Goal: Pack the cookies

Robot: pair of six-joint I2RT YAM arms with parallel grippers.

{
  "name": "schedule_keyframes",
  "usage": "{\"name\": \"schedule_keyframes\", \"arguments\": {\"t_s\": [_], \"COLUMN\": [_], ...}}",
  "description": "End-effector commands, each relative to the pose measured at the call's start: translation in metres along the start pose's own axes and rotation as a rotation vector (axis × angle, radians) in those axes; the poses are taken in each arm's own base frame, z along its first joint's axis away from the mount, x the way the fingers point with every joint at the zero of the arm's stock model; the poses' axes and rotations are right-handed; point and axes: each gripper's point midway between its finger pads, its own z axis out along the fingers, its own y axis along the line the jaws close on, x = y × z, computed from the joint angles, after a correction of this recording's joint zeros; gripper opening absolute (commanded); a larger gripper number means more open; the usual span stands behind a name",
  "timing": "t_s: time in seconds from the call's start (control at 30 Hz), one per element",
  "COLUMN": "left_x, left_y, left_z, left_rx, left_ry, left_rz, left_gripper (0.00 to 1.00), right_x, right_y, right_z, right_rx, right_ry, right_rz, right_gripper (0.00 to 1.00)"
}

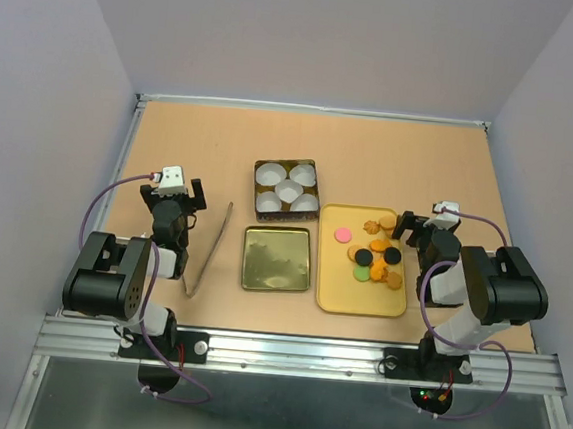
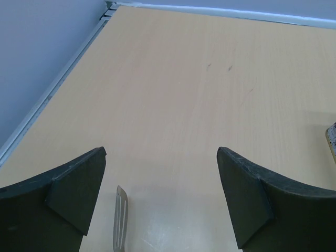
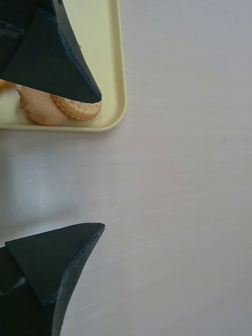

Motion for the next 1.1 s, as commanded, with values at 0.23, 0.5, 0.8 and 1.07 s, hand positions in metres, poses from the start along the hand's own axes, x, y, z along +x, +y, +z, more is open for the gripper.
{"name": "schedule_keyframes", "arguments": {"t_s": [0.23,0.5,0.8,1.07], "left_x": [-0.065,-0.065,-0.065,-0.065], "left_y": [0.0,0.0,0.0,0.0], "left_z": [0.001,0.001,0.001,0.001], "left_rx": [-0.003,-0.003,-0.003,-0.003], "left_ry": [-0.255,-0.253,-0.253,-0.255], "left_rz": [-0.07,-0.07,-0.068,-0.069], "left_gripper": [0.99,0.99,0.99,0.99], "right_x": [-0.029,-0.053,-0.181,-0.34], "right_y": [-0.002,-0.001,0.026,0.13], "right_z": [0.01,0.004,-0.01,-0.1], "right_rx": [0.011,0.009,-0.052,-0.542], "right_ry": [-0.093,-0.139,-0.185,0.018], "right_rz": [0.003,0.003,0.23,0.601], "right_gripper": [1.0,1.0,1.0,1.0]}}
